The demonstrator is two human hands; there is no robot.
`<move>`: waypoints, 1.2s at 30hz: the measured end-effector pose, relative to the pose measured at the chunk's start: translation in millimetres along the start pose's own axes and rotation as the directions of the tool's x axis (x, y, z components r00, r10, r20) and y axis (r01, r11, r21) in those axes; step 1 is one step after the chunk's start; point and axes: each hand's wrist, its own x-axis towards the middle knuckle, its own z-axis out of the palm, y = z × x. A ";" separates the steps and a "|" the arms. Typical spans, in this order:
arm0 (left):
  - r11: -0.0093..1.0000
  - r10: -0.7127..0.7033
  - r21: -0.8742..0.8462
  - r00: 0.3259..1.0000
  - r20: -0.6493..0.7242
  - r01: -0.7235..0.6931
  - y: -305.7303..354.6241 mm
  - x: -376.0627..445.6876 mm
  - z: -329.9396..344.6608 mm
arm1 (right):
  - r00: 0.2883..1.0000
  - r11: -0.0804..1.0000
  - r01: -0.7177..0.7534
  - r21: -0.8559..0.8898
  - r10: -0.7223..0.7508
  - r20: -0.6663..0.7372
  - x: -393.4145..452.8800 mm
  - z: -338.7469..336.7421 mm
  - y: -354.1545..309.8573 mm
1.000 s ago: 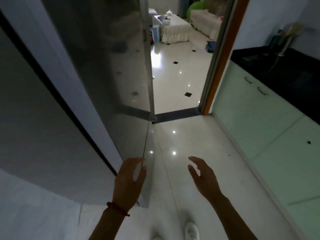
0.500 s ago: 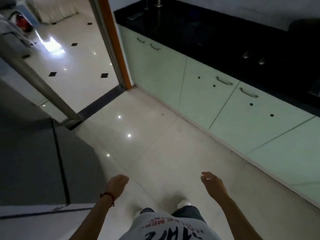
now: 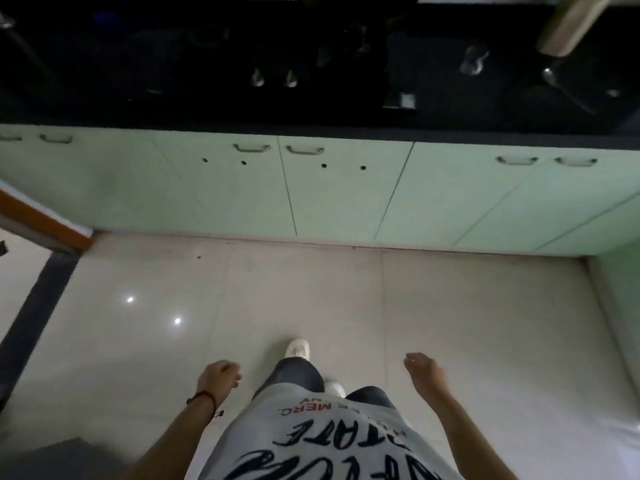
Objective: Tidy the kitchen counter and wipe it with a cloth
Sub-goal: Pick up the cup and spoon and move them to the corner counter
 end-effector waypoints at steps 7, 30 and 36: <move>0.977 0.085 0.182 0.984 0.157 -0.113 112.7 77.9 11.5 | 0.967 0.935 -0.186 0.303 0.228 -0.111 24.1 -4.8 4.4; 0.902 0.244 0.259 0.902 0.357 -0.346 417.1 153.1 184.5 | 0.916 0.809 -0.190 0.556 0.350 -0.195 193.0 -163.9 -43.2; 0.928 0.267 0.171 0.911 0.315 -0.331 478.9 133.5 247.5 | 0.940 0.906 -0.057 0.420 0.191 -0.284 259.9 -290.8 -75.9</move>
